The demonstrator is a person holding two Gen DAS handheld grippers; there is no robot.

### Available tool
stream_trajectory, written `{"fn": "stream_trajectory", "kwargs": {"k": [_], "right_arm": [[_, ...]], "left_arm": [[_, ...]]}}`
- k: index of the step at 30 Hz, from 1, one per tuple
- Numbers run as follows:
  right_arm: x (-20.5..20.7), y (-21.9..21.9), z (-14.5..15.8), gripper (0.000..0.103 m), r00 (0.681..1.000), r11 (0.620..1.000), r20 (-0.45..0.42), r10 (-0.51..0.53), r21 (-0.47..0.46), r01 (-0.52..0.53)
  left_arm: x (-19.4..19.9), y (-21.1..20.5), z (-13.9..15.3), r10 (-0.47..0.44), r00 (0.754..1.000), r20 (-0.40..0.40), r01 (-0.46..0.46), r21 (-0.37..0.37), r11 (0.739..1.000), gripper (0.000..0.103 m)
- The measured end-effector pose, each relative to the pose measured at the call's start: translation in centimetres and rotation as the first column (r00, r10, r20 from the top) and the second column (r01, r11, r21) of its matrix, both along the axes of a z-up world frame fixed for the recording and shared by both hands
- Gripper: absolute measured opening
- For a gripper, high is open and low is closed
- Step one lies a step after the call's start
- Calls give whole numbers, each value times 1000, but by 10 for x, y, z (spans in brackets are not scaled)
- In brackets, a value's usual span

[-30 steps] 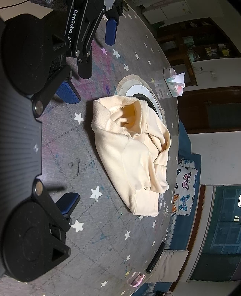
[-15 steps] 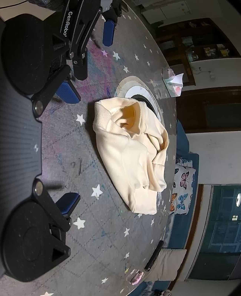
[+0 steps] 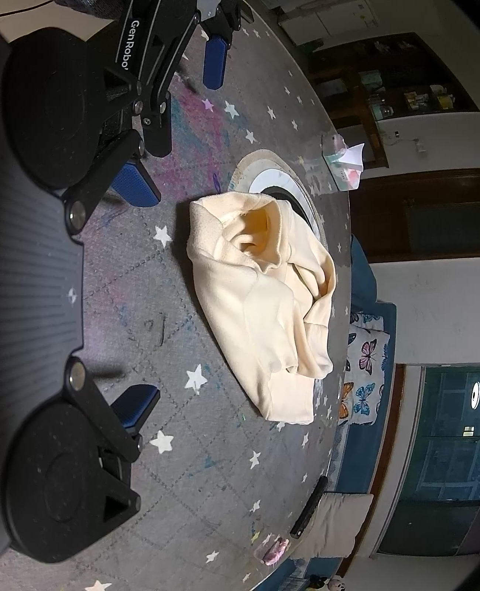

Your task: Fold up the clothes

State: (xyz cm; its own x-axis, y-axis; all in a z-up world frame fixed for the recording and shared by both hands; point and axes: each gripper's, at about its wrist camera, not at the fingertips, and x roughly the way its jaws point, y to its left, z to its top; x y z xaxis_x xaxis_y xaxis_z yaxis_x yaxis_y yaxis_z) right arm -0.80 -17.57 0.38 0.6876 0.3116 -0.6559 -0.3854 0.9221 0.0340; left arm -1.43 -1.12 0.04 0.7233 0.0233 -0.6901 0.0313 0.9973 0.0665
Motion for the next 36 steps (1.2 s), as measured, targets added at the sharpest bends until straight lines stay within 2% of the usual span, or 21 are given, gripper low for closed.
{"fn": "stream_trajectory", "kwargs": {"k": [36], "right_arm": [[32, 9, 2, 103, 1000, 1000, -14, 24, -14, -24]], "left_arm": [[31, 10, 1, 1, 1000, -14, 0, 19, 1000, 103]]}}
